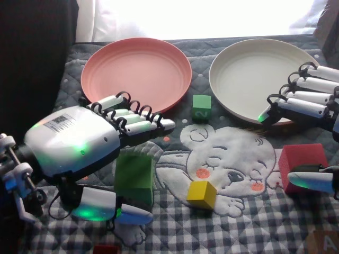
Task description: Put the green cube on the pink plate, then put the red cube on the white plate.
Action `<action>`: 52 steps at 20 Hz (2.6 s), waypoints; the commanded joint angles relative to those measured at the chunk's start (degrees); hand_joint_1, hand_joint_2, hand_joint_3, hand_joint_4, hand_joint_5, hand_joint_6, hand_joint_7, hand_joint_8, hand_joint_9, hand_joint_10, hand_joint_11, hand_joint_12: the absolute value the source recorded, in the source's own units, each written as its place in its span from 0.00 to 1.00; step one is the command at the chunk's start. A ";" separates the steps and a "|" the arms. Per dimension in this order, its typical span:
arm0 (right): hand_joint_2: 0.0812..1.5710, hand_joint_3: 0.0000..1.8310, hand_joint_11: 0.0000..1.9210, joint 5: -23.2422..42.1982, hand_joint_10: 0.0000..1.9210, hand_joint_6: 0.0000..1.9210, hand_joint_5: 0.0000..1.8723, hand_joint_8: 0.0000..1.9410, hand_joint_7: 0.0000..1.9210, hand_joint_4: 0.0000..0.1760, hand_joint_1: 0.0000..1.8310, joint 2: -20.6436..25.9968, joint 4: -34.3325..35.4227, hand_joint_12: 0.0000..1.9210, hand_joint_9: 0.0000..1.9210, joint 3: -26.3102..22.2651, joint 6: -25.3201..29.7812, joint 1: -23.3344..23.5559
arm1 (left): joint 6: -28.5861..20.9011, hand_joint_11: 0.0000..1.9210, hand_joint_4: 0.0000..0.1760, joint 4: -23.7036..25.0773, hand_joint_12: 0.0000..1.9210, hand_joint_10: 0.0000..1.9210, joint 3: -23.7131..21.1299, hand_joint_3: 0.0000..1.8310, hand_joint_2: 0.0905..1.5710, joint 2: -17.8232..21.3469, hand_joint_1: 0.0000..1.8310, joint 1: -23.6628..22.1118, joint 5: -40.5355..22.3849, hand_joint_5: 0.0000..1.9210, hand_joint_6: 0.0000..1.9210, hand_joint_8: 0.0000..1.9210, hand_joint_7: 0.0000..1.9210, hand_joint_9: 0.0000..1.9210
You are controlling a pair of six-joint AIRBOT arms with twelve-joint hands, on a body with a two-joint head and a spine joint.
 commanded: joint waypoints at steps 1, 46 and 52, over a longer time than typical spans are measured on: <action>0.75 0.01 0.00 -6.33 0.48 0.47 0.07 0.35 0.16 0.00 0.20 0.09 1.44 0.72 0.06 -0.15 0.59 0.36 | -0.17 0.00 0.00 0.04 0.71 0.05 0.18 0.00 0.57 -0.58 0.29 -0.50 -5.62 0.14 0.00 0.01 0.17 0.18; 0.76 0.00 0.00 -6.32 0.56 0.49 0.16 0.49 0.18 0.00 0.30 -2.86 1.43 0.84 0.11 1.37 0.64 -0.34 | -0.17 0.33 0.00 -9.85 0.92 0.72 22.93 0.00 0.78 -9.64 0.64 -23.75 9.94 0.36 0.67 0.75 0.43 0.39; 0.78 0.01 0.00 -6.32 0.55 0.47 0.18 0.45 0.20 0.00 0.28 -3.06 1.43 0.84 0.12 1.53 0.64 -0.33 | -0.17 0.22 0.00 -10.42 1.00 0.79 28.79 0.00 0.78 -14.32 0.65 -26.02 16.96 0.37 0.63 0.78 0.42 0.32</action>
